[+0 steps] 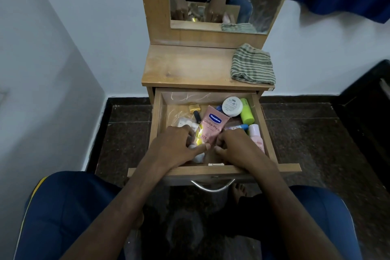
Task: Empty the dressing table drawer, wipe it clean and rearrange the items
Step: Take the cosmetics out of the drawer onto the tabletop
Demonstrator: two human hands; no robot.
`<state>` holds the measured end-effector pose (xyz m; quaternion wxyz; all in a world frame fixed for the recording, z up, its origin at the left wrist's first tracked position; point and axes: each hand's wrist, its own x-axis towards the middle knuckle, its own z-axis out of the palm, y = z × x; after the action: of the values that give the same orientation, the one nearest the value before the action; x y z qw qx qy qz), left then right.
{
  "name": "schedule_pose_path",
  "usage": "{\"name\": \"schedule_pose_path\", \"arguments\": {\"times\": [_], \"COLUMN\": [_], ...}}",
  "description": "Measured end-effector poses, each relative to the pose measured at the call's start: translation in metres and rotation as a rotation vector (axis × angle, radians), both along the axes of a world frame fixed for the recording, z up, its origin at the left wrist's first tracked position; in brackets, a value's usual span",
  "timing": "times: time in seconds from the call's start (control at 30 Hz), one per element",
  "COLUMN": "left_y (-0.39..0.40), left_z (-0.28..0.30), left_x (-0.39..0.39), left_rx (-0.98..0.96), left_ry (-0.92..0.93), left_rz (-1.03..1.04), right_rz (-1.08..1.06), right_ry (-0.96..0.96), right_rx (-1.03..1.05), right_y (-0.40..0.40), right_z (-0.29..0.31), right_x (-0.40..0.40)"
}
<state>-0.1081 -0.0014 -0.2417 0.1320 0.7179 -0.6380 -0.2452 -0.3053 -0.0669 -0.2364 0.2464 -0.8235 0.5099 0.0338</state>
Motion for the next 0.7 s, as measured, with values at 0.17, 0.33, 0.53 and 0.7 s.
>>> {"name": "schedule_pose_path", "arguments": {"times": [0.17, 0.33, 0.53, 0.7], "left_y": [0.003, 0.003, 0.020, -0.007], "left_z": [-0.002, 0.006, 0.032, 0.057], "left_x": [-0.001, 0.002, 0.022, 0.042], "left_rx": [0.044, 0.105, 0.102, -0.405], "left_ry": [0.041, 0.160, 0.579, 0.301], "left_rz": [-0.014, 0.026, 0.069, 0.328], "right_rz": [0.015, -0.012, -0.013, 0.016], "right_ry": [0.075, 0.099, 0.070, 0.032], "right_rx": [-0.019, -0.068, -0.067, 0.019], "right_y": [0.005, 0.008, 0.008, 0.009], "right_z": [0.001, 0.003, 0.005, 0.011], "right_x": [-0.001, 0.000, -0.001, 0.002]}}
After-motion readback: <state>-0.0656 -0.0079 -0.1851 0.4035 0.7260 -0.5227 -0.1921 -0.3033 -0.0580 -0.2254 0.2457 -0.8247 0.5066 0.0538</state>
